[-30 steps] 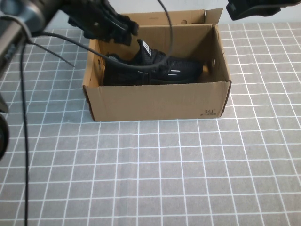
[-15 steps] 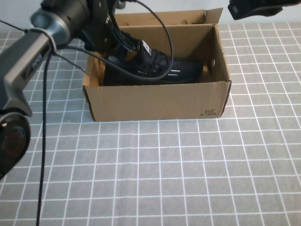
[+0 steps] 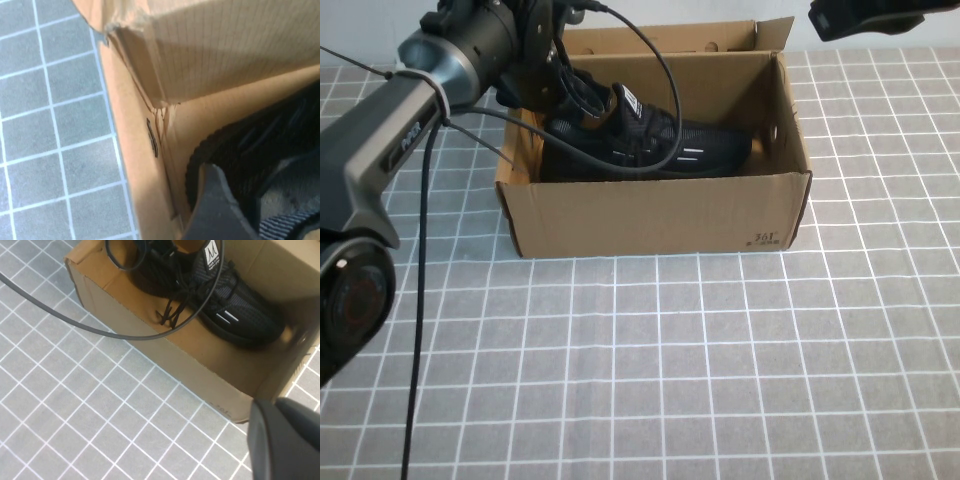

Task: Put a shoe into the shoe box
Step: Adjust the shoe

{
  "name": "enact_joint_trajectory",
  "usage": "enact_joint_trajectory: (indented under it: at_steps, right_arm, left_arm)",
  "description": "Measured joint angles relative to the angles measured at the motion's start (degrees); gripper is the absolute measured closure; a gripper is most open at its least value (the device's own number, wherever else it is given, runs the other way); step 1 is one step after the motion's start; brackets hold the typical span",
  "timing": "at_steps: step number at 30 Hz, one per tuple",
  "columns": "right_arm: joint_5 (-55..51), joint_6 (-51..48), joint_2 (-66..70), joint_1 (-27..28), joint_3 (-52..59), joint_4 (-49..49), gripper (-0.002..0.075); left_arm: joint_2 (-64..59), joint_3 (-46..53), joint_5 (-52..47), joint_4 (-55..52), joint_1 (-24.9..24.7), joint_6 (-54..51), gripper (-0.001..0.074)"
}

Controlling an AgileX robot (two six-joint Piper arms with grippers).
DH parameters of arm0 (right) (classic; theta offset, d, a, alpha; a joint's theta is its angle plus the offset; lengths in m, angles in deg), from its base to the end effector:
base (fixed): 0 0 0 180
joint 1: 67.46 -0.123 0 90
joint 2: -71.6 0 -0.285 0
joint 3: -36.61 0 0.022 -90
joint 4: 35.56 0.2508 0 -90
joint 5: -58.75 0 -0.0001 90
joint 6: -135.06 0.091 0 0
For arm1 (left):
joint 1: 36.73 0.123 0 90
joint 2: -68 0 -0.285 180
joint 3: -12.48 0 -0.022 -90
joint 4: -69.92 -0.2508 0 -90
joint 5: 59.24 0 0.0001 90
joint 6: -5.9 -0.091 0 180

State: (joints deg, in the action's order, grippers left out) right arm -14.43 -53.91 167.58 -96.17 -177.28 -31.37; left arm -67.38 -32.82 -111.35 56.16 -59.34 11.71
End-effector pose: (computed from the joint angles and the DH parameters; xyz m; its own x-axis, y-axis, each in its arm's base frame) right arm 0.2643 0.1520 0.4788 -0.5464 -0.4528 -0.7046 -0.6016 0.7974 -0.0458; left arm 0.4768 -0.1801 0.2749 -0.7075 0.3456 -0.6164 0.3037 0.9363 0.1764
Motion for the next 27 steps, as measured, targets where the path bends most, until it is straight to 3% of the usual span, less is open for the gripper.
enact_joint_trajectory:
  at_steps: [22,27]
  right_arm:
    - [0.00,-0.13,0.00,0.00,0.00,-0.04,0.0742]
    - [0.00,-0.13,0.00,0.00,0.00,-0.04,0.0742]
  left_arm:
    - [-3.61,0.00,0.49,-1.61,0.32,2.05,0.0396]
    - [-4.37,-0.09,1.37,-1.49,0.32,2.15,0.0493]
